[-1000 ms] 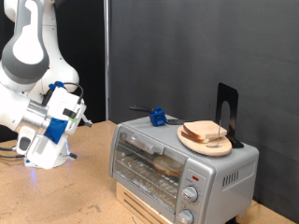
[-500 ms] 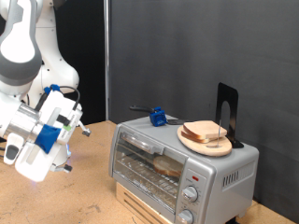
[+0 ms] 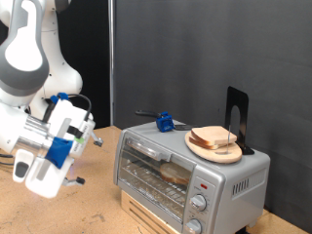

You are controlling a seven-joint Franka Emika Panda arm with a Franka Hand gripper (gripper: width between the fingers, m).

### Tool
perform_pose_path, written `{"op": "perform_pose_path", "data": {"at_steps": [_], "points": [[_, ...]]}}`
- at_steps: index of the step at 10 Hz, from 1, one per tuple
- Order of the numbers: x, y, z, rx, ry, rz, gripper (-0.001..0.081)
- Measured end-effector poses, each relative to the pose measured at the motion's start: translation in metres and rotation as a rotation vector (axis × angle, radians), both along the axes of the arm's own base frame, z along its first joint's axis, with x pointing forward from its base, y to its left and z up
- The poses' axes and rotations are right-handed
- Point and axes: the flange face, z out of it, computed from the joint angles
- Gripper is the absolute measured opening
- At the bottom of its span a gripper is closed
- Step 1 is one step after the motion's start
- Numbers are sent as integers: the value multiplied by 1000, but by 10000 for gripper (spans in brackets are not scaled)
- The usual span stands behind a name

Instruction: Make a piece of toast with the oven

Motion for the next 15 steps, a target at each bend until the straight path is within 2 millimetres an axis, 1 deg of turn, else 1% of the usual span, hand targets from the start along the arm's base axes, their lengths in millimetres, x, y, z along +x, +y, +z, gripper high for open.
{"op": "perform_pose_path", "data": {"at_steps": [1,2,3,4,5,6,7,8,10,11,13,14,15], "points": [[16,-2,-5,-3,11,-41,808],[34,-7,-9,-28,-2,-137,808],[45,-6,-14,-53,-4,-199,808],[43,-4,-15,-39,1,-172,808],[39,3,-12,1,23,-53,808],[41,5,-7,30,46,58,808],[50,6,-5,39,68,131,808],[65,7,-6,36,81,192,808],[95,2,-17,32,81,275,808],[93,2,-17,40,81,268,808],[91,10,-10,150,61,326,808],[100,11,-11,201,49,355,808],[112,10,-21,220,38,360,808]]}}
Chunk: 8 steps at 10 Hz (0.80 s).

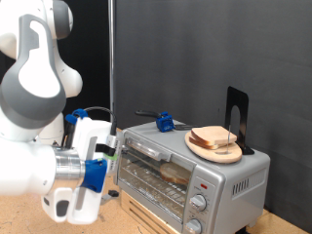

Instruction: Make a piece of toast with the oven

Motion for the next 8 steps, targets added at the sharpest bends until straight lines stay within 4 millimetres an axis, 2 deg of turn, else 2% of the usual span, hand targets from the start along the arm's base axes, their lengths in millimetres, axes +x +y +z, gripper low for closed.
{"op": "perform_pose_path", "data": {"at_steps": [4,5,8], "points": [[45,-5,-53,-42,-25,-70,808],[56,-3,-61,-56,-38,-76,808],[54,-3,-63,-42,-32,-66,808]]}}
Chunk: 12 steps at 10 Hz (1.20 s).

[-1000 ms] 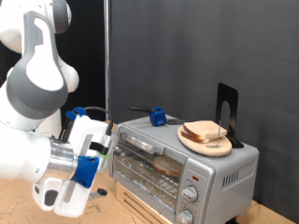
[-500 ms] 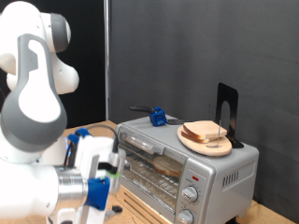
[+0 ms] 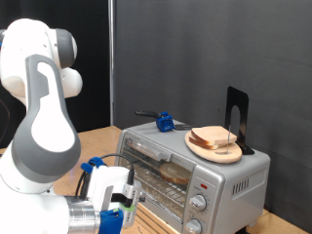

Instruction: Make a piece of toast with the oven

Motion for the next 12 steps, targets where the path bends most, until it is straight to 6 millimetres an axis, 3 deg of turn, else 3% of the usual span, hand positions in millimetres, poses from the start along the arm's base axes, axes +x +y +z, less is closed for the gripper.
{"op": "perform_pose_path", "data": {"at_steps": [6,12], "points": [[28,24,-41,-6,2,-1,808],[31,63,-72,-18,14,28,808]]}}
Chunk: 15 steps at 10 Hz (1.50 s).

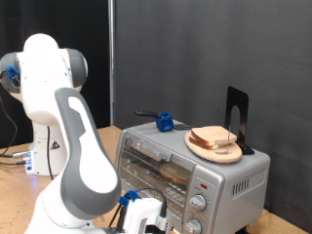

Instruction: Make a piece of toast with the oven

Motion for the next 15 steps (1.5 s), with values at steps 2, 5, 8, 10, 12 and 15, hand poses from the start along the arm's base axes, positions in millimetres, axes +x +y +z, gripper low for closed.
{"op": "perform_pose_path", "data": {"at_steps": [2,5,8,10,12,15], "points": [[-1,17,-3,22,-24,23,808],[-5,41,-4,60,-102,48,808],[-10,56,-1,70,-153,41,808],[-11,61,-2,65,-151,36,808],[-11,64,-3,58,-151,34,808],[-10,67,-5,53,-151,33,808]]}}
